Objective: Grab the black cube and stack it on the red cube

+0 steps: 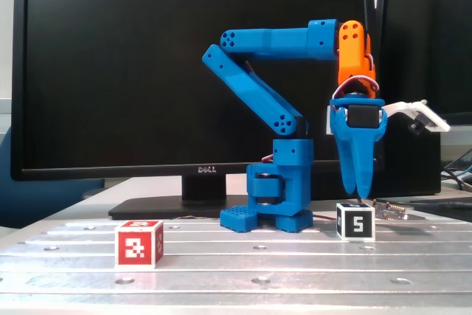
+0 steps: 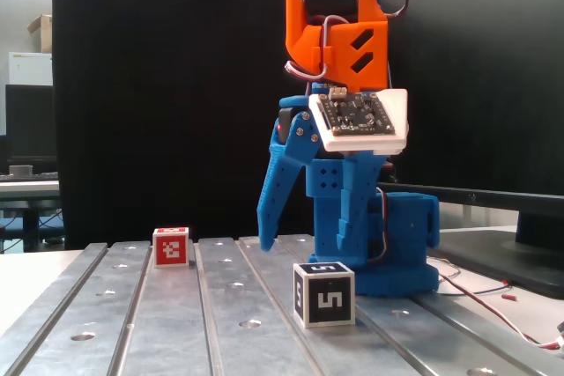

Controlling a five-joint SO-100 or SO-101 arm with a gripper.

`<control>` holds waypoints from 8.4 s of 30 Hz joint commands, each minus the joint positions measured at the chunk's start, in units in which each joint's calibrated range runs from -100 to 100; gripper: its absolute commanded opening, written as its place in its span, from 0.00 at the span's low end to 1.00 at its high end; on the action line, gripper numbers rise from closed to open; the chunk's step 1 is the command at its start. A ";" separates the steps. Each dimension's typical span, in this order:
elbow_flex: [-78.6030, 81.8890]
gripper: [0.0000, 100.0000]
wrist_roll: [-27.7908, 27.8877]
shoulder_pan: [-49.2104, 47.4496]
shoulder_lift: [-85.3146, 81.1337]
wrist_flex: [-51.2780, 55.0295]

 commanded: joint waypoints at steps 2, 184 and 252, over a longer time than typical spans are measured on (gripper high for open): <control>-1.30 0.27 0.20 -0.35 0.16 0.17; -50.33 0.15 54.75 84.26 41.93 8.03; -33.96 0.15 58.06 87.80 35.42 -3.51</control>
